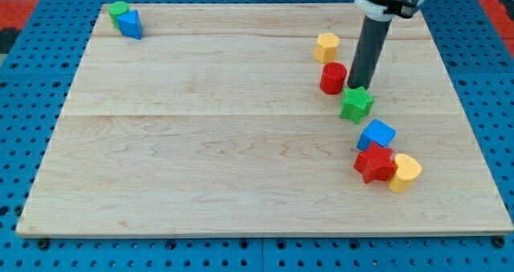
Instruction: Place the yellow hexagon towards the bottom left side of the red circle
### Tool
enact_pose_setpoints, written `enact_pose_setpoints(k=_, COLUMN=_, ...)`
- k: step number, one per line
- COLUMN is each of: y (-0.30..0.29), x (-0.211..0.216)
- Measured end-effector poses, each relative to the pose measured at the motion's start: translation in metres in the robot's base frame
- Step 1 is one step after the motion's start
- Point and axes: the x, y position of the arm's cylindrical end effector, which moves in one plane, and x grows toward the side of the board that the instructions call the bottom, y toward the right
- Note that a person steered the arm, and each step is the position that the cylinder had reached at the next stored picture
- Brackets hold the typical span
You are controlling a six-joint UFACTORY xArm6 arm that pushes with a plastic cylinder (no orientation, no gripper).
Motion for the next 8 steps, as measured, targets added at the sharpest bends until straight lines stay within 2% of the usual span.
enact_pose_setpoints(k=1, y=-0.004, x=0.047)
enact_pose_setpoints(k=2, y=-0.004, x=0.065)
enact_pose_setpoints(k=4, y=-0.001, x=-0.052)
enact_pose_setpoints(k=5, y=-0.043, x=-0.049)
enact_pose_setpoints(k=6, y=-0.057, x=0.016)
enact_pose_setpoints(k=8, y=-0.077, x=0.024)
